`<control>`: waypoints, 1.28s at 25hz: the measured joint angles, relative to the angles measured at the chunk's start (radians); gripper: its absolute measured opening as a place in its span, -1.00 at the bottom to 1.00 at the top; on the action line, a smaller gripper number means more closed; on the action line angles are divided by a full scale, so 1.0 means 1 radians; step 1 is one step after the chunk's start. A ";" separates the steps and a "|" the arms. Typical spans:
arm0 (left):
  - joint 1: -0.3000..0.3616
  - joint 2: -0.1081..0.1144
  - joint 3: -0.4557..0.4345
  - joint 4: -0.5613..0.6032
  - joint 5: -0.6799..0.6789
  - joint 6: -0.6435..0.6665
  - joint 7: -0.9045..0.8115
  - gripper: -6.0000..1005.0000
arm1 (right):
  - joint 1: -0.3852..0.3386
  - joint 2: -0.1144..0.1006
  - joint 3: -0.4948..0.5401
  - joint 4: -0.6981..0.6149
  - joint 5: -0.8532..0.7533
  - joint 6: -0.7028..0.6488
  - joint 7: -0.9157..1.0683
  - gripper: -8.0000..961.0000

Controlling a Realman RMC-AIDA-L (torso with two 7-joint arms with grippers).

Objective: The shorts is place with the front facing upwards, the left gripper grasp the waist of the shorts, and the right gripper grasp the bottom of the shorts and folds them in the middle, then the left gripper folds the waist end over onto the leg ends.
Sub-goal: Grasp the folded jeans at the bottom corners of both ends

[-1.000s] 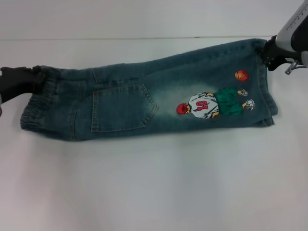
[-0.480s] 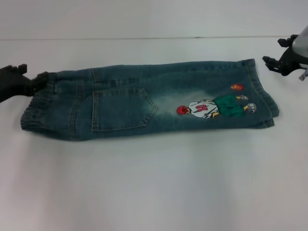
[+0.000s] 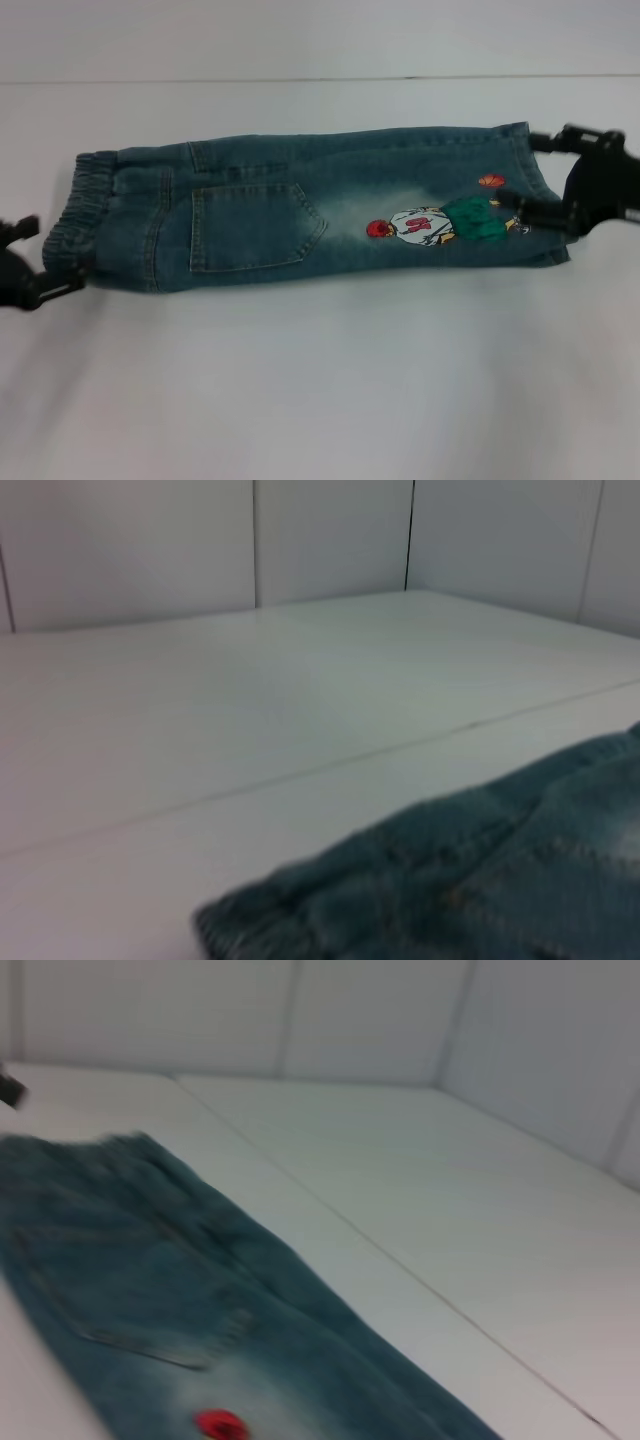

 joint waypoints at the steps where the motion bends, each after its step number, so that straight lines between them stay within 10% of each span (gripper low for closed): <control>1: 0.016 0.000 -0.013 0.006 0.005 0.010 0.003 0.70 | -0.004 0.002 0.002 0.010 0.009 -0.030 -0.016 0.62; 32: -0.033 0.013 -0.049 -0.118 0.072 -0.100 0.089 0.75 | 0.006 -0.002 -0.027 0.181 -0.044 -0.309 -0.213 0.63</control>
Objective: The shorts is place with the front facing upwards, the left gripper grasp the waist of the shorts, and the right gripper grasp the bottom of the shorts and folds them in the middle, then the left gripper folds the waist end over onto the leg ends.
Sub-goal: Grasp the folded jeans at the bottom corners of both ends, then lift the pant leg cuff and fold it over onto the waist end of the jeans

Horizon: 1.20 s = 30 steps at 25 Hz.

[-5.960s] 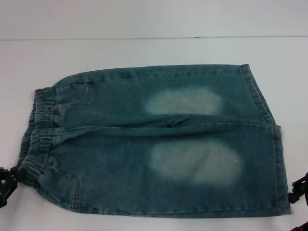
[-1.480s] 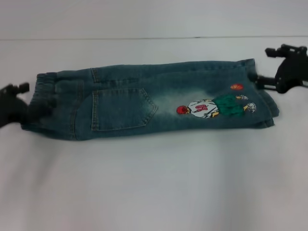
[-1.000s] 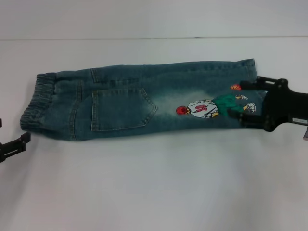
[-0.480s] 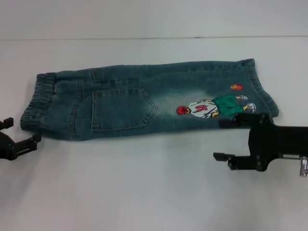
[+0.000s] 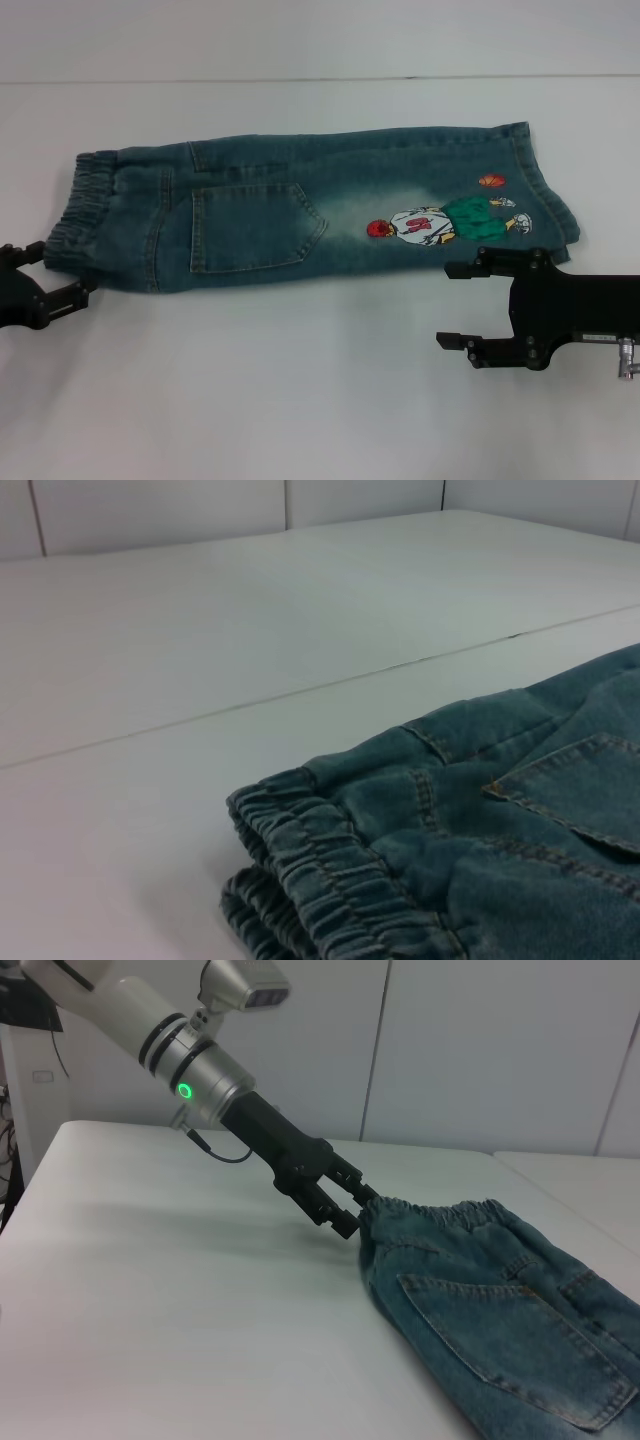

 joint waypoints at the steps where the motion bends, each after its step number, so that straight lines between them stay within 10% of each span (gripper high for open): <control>1: -0.002 0.000 0.000 0.000 0.001 -0.001 0.001 0.75 | 0.000 0.000 0.000 0.000 0.000 0.000 0.000 0.63; 20: -0.024 -0.005 0.013 -0.019 0.027 -0.049 0.026 -0.57 | -0.010 0.002 0.009 0.001 0.002 0.000 0.000 0.62; 30: -0.032 -0.007 0.039 0.040 0.029 0.058 -0.021 -0.87 | -0.012 0.004 0.069 0.003 0.007 0.007 -0.001 0.62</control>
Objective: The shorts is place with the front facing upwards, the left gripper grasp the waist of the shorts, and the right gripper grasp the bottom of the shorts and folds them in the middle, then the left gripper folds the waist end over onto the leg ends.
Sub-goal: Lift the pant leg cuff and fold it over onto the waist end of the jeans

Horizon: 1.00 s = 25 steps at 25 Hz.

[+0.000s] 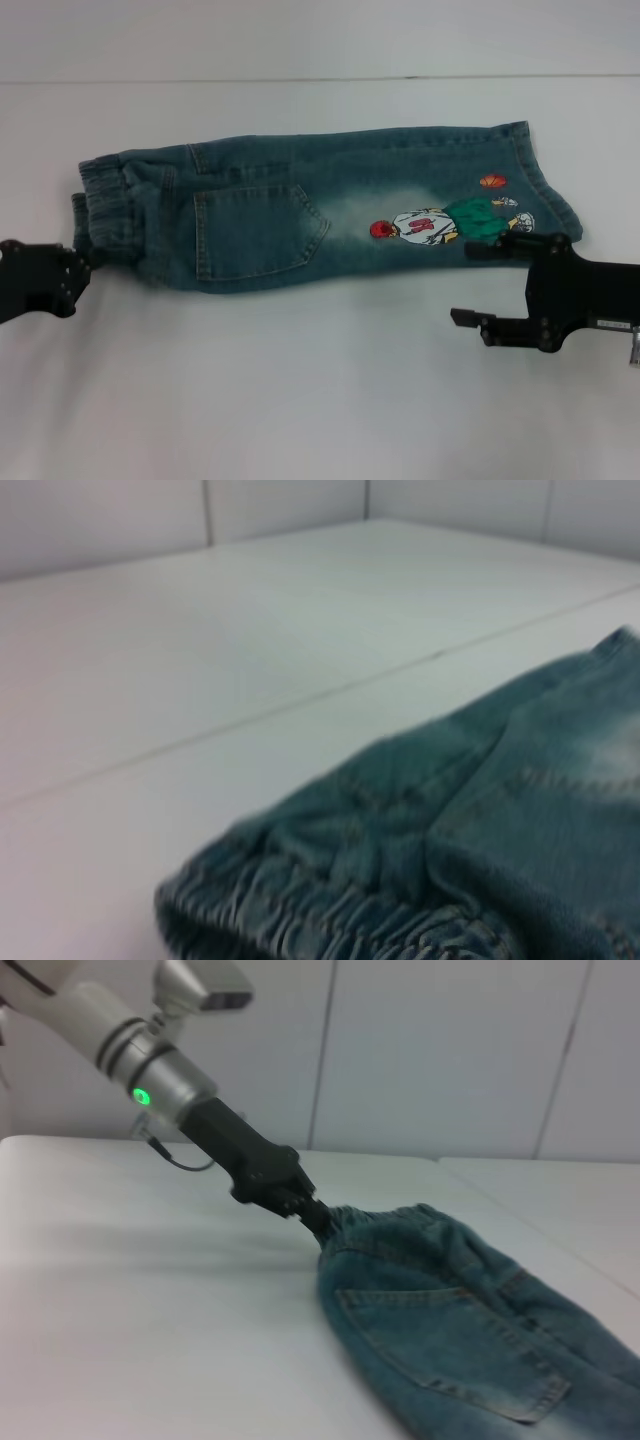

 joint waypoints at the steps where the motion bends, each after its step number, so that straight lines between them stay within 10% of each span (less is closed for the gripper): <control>1: 0.000 -0.001 0.000 0.015 -0.003 0.021 -0.013 -0.91 | 0.000 0.001 0.012 0.003 0.001 0.003 0.000 0.62; 13: -0.036 -0.002 0.000 0.209 -0.021 0.206 -0.244 -0.93 | 0.038 0.004 0.083 0.156 0.130 0.200 -0.104 0.47; 25: -0.085 0.003 0.001 0.391 -0.129 0.374 -0.434 -0.93 | 0.168 0.008 0.075 0.458 0.361 0.452 -0.391 -0.64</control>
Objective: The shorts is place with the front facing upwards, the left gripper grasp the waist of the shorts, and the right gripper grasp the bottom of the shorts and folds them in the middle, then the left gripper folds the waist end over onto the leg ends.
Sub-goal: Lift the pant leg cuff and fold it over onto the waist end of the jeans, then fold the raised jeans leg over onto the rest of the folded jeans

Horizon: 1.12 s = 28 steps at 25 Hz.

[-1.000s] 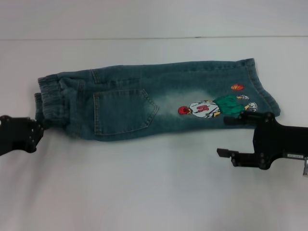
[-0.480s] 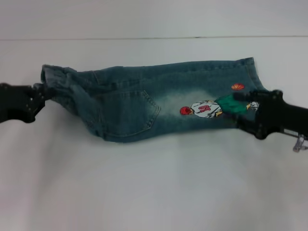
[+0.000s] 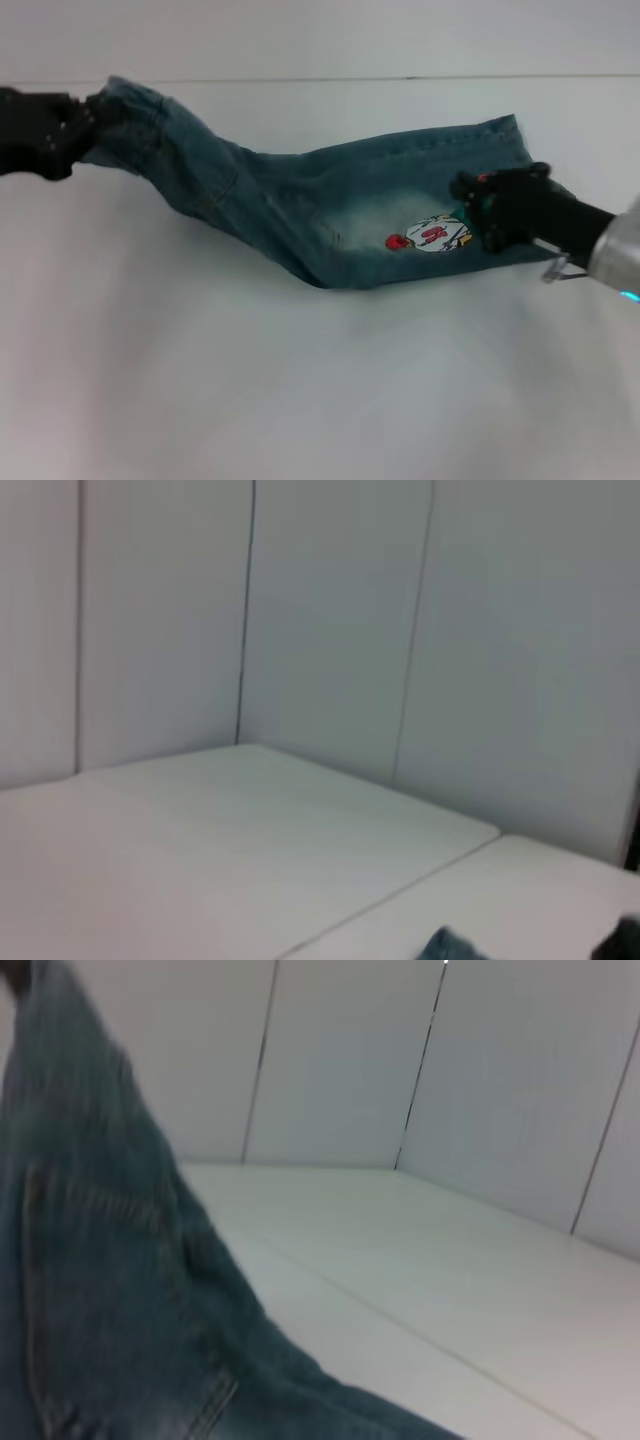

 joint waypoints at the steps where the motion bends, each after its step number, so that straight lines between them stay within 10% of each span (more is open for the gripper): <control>1: -0.008 0.000 0.000 0.005 -0.007 0.010 -0.011 -0.93 | 0.022 0.001 0.003 0.036 0.002 0.023 -0.034 -0.68; 16: -0.092 -0.005 0.128 0.043 -0.161 0.059 -0.146 -0.93 | 0.266 0.015 -0.017 0.323 -0.024 0.168 -0.191 -0.98; 28: -0.104 -0.004 0.280 0.040 -0.188 -0.077 -0.165 -0.93 | 0.311 0.016 -0.012 0.399 -0.134 0.159 -0.185 -0.98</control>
